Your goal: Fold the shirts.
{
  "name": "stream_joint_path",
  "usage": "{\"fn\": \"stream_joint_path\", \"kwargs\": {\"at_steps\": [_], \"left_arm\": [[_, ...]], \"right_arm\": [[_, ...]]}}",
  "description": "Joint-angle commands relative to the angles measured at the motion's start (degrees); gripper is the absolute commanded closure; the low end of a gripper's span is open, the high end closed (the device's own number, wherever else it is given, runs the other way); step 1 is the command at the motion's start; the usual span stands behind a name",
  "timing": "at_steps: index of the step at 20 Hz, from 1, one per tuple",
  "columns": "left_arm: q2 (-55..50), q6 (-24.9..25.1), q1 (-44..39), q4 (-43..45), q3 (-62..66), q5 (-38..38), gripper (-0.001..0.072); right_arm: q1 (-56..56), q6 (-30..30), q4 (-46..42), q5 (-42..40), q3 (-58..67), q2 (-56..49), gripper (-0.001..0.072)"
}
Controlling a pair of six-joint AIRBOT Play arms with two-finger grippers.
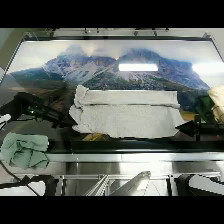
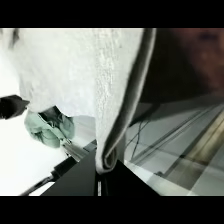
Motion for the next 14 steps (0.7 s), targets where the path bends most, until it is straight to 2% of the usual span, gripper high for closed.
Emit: {"fn": "stream_joint_path", "kwargs": {"at_steps": [1,4,7,9,12,14], "left_arm": [[5.79,0.55,4.7,0.37,-1.14,3.85,0.0684],[10.84,0.55,10.25,0.48,-4.15,7.52,0.0684],[12.39,0.52,12.02,0.42,-7.41,7.48,0.0684],[12.37,0.48,11.69,-0.07,-7.61,9.31,0.0684],[12.24,-0.2,8.46,-0.22,-1.7,8.92,0.0684],[9.62,-2.38,5.75,-0.17,5.44,7.72,0.0684]], "right_arm": [[-3.41,4.61,-0.96,1.01,1.42,4.44,0.0698],[-4.33,9.94,-10.88,-2.93,0.72,7.02,0.0698],[-4.33,11.8,-12.46,-4.28,0.09,7.45,0.0699],[-4.31,11.37,-7.85,-4.33,0.09,8.68,0.0698],[-4.2,6.6,8.15,-4.76,0.11,9.77,0.0698],[-2.93,3.76,14.99,-8.55,0.13,9.64,0.0698]]}}
